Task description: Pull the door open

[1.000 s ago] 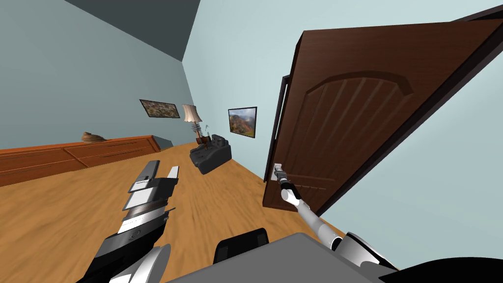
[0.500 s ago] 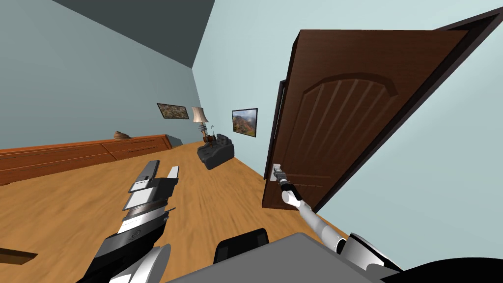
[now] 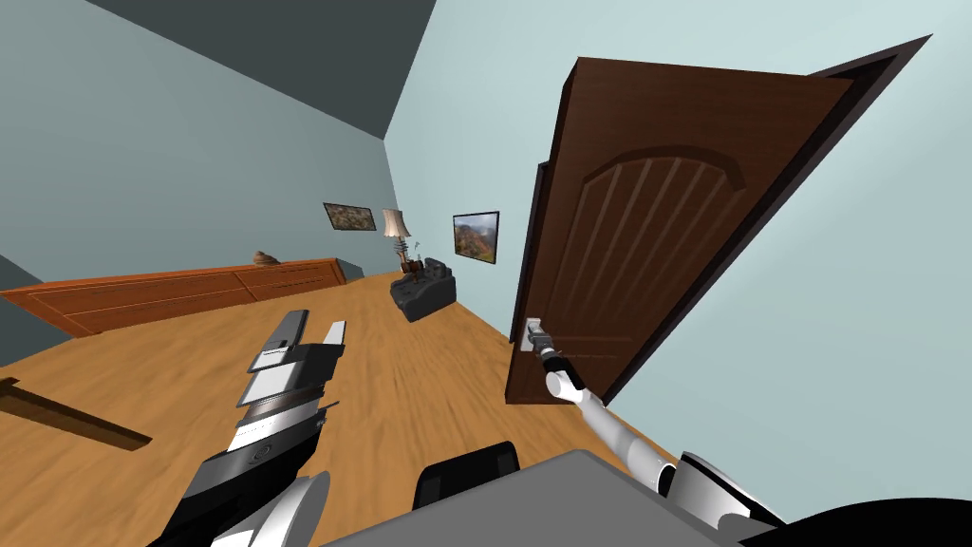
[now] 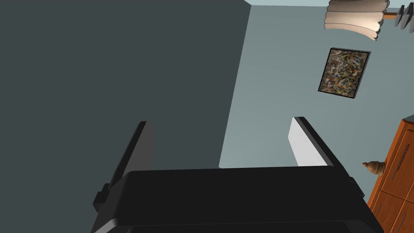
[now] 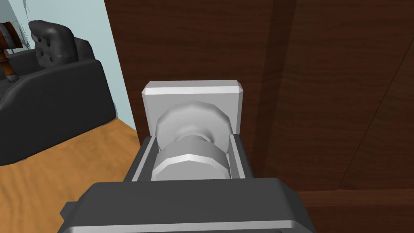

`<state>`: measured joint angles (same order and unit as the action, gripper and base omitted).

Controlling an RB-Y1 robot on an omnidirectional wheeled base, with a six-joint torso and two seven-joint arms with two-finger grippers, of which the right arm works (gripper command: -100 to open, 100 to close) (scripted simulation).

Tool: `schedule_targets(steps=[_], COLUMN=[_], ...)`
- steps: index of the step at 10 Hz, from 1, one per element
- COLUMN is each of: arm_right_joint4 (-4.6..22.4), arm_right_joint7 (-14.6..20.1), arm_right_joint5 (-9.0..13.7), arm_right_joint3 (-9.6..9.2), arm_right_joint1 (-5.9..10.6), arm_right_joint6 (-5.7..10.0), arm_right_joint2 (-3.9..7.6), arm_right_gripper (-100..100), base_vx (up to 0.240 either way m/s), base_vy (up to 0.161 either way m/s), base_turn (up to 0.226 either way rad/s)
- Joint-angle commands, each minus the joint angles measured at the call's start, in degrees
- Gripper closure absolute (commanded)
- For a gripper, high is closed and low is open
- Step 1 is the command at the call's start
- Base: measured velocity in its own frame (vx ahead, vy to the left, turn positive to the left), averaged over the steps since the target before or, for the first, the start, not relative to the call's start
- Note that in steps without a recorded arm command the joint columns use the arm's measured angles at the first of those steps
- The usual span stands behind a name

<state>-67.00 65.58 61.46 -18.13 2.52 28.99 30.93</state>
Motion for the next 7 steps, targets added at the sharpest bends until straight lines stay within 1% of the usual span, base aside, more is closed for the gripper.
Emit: schedule_targets(steps=[1,3,5,7], arm_right_joint4=[-0.60,-1.34,-2.14,-2.88], arm_right_joint7=[0.98,2.20,3.52,4.75], arm_right_joint5=[-0.09,-0.19,-0.29,-0.39], arm_right_joint3=[-1.00,-2.25,-3.60,-4.85], arm_right_joint1=[-0.42,-0.94,-1.51,-2.04], arm_right_joint6=[0.45,1.02,1.64,2.22], arm_right_joint2=[0.92,2.20,3.60,4.90], arm_right_gripper=[100,100,100,100], base_vx=[-0.195,-0.204,-0.219,-0.202], base_vy=[-0.051,-0.057,-0.095,-0.049], base_turn=[0.128,0.122,0.128,0.109])
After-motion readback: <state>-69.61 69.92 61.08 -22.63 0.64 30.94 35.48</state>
